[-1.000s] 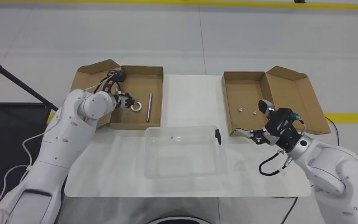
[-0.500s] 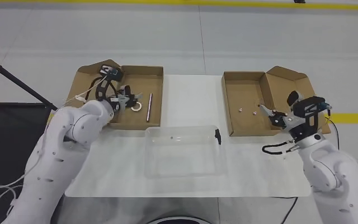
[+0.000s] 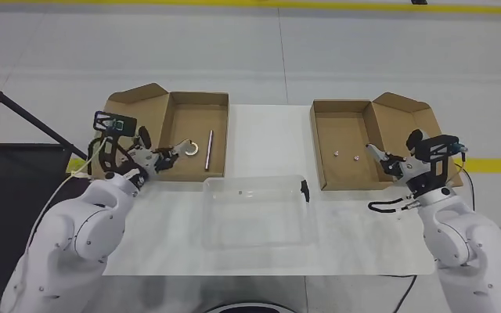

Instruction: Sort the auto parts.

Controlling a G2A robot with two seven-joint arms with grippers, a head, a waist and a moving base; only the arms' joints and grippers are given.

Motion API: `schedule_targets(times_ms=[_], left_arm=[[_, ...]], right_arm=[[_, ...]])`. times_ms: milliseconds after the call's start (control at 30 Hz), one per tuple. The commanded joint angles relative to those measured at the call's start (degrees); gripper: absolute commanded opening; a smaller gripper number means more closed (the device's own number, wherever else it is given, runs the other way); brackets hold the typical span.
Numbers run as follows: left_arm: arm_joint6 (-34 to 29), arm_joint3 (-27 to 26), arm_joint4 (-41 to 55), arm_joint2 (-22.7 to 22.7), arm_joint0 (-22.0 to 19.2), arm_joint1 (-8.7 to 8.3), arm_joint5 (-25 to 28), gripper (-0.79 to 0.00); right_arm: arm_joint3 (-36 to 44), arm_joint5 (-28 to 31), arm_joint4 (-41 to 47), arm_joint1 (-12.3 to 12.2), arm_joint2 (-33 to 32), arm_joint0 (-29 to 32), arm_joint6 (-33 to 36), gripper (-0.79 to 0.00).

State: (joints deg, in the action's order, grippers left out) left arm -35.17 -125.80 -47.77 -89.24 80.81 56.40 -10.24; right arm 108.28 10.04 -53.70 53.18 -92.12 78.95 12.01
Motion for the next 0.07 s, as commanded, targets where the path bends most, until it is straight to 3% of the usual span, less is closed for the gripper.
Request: schedule_targets(times_ms=[0, 33], left_arm=[[0.21, -0.20, 0.00, -0.19, 0.48, 0.02, -0.28, 0.000], [0.23, -0.19, 0.00, -0.21, 0.50, 0.02, -0.27, -0.001]], right_arm=[[0.00, 0.00, 0.00, 0.00, 0.00, 0.00, 0.00, 0.000], [0.00, 0.00, 0.00, 0.00, 0.00, 0.00, 0.00, -0.001]])
